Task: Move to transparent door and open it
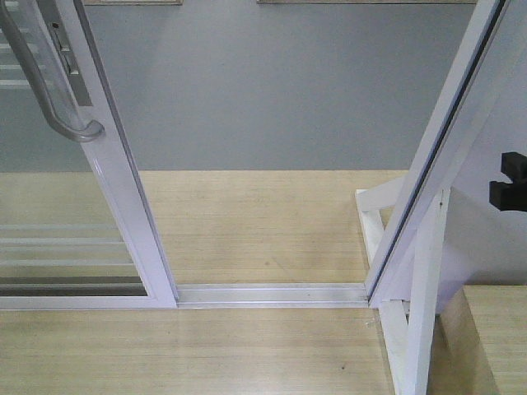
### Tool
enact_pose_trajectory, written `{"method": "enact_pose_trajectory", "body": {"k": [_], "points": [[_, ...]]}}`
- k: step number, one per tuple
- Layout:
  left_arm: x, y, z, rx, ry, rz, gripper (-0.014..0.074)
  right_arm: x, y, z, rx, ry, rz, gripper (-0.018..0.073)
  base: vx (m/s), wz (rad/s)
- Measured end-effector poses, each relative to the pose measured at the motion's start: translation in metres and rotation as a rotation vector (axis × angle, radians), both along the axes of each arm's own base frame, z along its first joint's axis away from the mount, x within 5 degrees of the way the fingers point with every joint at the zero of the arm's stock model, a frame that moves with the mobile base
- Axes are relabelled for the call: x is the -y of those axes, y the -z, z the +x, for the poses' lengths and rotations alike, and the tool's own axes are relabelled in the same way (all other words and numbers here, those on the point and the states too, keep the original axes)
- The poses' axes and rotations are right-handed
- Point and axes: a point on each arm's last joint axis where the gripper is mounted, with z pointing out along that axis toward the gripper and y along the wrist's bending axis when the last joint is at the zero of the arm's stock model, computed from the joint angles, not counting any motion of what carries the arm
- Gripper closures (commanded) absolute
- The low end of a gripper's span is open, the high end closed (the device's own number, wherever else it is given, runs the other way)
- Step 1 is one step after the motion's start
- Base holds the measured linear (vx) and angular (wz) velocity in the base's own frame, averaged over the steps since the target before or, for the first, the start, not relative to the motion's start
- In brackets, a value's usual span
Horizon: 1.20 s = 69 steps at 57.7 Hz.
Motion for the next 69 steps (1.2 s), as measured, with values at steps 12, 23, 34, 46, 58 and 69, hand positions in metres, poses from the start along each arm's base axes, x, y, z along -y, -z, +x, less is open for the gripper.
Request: {"method": "enact_pose_trajectory", "body": {"k": [12, 23, 34, 46, 58, 69], "points": [[-0.001, 0.031, -0.007, 0.120, -0.010, 0.068, 0.0604, 0.000, 0.000, 0.000, 0.000, 0.000, 0.000, 0.0122, 0.00, 0.00], [-0.001, 0.026, -0.011, 0.197, -0.008, 0.098, 0.0604, 0.000, 0.000, 0.000, -0.002, 0.001, 0.000, 0.0122, 0.00, 0.00], [0.001, 0.027, -0.011, 0.195, 0.024, 0.089, 0.0603, 0.000, 0.000, 0.000, -0.002, 0.001, 0.000, 0.0122, 0.00, 0.00], [0.002, 0.027, -0.011, 0.195, 0.029, 0.094, 0.0603, 0.000, 0.000, 0.000, -0.002, 0.001, 0.000, 0.0122, 0.00, 0.00], [0.002, 0.027, -0.011, 0.195, 0.029, 0.094, 0.0603, 0.000, 0.000, 0.000, -0.002, 0.001, 0.000, 0.0122, 0.00, 0.00], [0.002, 0.027, -0.011, 0.195, 0.029, 0.094, 0.0603, 0.000, 0.000, 0.000, -0.002, 0.001, 0.000, 0.0122, 0.00, 0.00]]}}
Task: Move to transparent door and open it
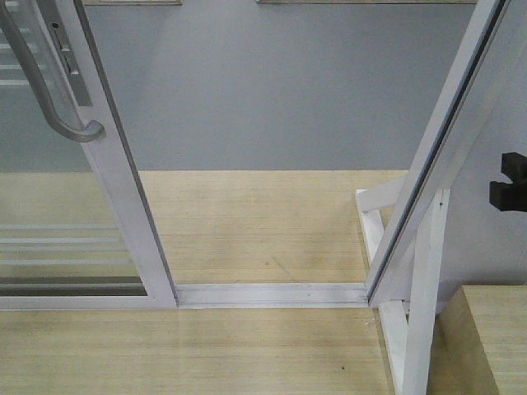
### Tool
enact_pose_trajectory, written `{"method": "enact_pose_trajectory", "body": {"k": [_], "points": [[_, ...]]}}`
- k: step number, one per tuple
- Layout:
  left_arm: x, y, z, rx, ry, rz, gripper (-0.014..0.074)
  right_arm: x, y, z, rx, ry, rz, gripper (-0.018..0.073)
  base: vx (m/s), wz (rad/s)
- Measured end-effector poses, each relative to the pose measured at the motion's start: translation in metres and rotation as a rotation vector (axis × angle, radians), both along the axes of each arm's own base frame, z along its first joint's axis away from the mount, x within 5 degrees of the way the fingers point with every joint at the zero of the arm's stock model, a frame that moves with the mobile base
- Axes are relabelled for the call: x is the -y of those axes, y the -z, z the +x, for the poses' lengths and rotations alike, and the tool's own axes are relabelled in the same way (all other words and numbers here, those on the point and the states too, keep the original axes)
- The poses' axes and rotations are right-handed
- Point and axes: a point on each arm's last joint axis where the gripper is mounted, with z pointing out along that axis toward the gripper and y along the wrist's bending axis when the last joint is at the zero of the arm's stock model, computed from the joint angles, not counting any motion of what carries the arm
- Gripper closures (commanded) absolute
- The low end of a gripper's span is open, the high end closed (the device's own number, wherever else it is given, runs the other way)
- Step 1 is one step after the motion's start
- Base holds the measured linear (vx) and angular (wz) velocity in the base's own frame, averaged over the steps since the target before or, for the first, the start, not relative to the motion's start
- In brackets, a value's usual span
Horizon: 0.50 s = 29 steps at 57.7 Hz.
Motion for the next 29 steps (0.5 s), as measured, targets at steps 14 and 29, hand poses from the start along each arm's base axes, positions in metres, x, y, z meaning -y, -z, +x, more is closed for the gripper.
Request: {"method": "enact_pose_trajectory", "body": {"k": [14, 29], "points": [[0.000, 0.000, 0.000, 0.000, 0.000, 0.000, 0.0603, 0.003, 0.005, -0.006, 0.002, -0.005, -0.046, 0.0152, 0.00, 0.00], [0.000, 0.000, 0.000, 0.000, 0.000, 0.000, 0.0603, 0.011, 0.033, -0.058, 0.064, 0.011, 0.021, 0.0408, 0.00, 0.00]]}}
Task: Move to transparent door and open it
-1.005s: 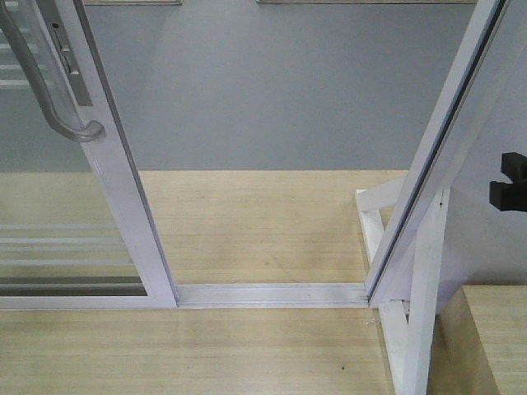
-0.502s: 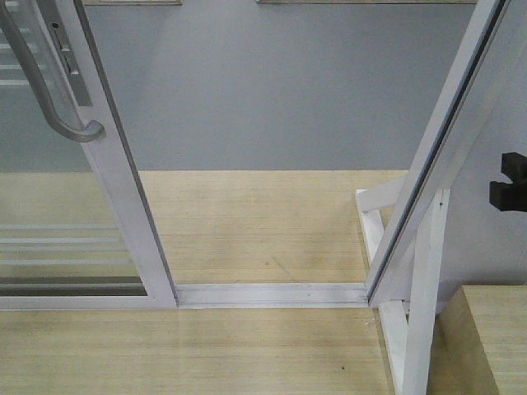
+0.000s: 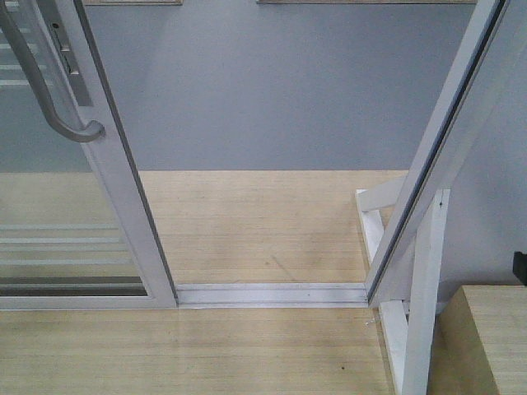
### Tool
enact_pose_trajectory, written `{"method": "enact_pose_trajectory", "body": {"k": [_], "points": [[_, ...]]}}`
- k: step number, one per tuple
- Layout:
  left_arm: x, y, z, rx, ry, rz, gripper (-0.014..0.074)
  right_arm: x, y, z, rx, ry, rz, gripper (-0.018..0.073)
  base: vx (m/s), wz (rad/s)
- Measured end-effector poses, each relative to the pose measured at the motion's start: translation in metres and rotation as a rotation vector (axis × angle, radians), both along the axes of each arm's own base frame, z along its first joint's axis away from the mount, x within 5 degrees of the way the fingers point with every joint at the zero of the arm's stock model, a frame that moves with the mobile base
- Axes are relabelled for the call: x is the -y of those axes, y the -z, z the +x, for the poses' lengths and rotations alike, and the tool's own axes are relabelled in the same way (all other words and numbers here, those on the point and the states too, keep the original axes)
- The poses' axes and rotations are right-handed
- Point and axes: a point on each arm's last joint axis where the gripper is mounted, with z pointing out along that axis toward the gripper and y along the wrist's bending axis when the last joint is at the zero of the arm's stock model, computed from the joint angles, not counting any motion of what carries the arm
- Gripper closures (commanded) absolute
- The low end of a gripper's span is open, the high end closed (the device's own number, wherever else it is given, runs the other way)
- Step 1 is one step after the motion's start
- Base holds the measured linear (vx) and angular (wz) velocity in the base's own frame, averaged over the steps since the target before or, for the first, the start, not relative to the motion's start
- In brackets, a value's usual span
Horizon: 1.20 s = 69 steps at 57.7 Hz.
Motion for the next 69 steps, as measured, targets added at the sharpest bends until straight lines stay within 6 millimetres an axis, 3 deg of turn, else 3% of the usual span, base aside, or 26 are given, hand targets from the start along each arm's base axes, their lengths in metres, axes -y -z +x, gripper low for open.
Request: {"method": "enact_pose_trajectory", "body": {"k": [7, 24, 39, 45, 69], "points": [[0.000, 0.000, 0.000, 0.000, 0.000, 0.000, 0.0603, 0.003, 0.015, -0.024, 0.046, 0.032, 0.100, 0.0575, 0.00, 0.00], [0.000, 0.000, 0.000, 0.000, 0.000, 0.000, 0.0602, 0.006, 0.044, -0.054, 0.310, 0.035, 0.020, 0.0571, 0.00, 0.00], [0.000, 0.000, 0.000, 0.000, 0.000, 0.000, 0.0602, 0.005, 0.087, -0.057, 0.391, 0.081, 0.160, 0.0568, 0.00, 0.00], [0.000, 0.000, 0.000, 0.000, 0.000, 0.000, 0.0602, 0.006, 0.088, -0.057, 0.413, 0.100, 0.216, 0.0568, 0.00, 0.00], [0.000, 0.000, 0.000, 0.000, 0.000, 0.000, 0.0602, 0.007, 0.090, -0.057, 0.388, 0.095, 0.151, 0.0568, 0.00, 0.00]]}}
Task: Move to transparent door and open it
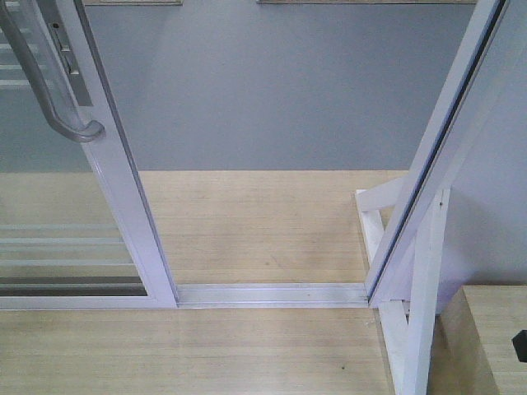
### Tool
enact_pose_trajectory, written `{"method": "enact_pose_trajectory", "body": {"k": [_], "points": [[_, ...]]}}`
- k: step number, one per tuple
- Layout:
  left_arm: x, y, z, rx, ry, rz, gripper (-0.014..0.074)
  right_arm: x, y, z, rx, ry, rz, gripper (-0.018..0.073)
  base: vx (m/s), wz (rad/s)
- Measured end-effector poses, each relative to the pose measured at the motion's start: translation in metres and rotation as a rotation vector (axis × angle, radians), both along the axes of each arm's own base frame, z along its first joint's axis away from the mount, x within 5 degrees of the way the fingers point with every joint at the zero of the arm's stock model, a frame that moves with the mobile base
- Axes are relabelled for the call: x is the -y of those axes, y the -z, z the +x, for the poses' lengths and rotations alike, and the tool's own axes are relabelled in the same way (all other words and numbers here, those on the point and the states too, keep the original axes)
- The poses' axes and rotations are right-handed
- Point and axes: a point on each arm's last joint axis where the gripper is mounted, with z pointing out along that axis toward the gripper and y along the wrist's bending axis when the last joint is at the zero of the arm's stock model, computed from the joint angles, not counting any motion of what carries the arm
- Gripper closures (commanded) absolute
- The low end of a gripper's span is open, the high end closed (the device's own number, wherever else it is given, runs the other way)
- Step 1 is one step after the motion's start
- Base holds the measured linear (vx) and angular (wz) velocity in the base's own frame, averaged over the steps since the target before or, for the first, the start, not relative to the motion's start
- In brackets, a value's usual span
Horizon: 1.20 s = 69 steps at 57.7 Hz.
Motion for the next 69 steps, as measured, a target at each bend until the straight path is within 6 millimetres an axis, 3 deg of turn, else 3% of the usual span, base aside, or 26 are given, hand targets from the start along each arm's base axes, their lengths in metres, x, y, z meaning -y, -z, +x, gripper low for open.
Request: {"method": "enact_pose_trajectory", "body": {"k": [69], "points": [[0.0000, 0.0007, 0.0001, -0.002, 0.000, 0.000, 0.0602, 0.0001, 0.0017, -0.0002, -0.019, 0.001, 0.002, 0.0568, 0.00, 0.00]]}}
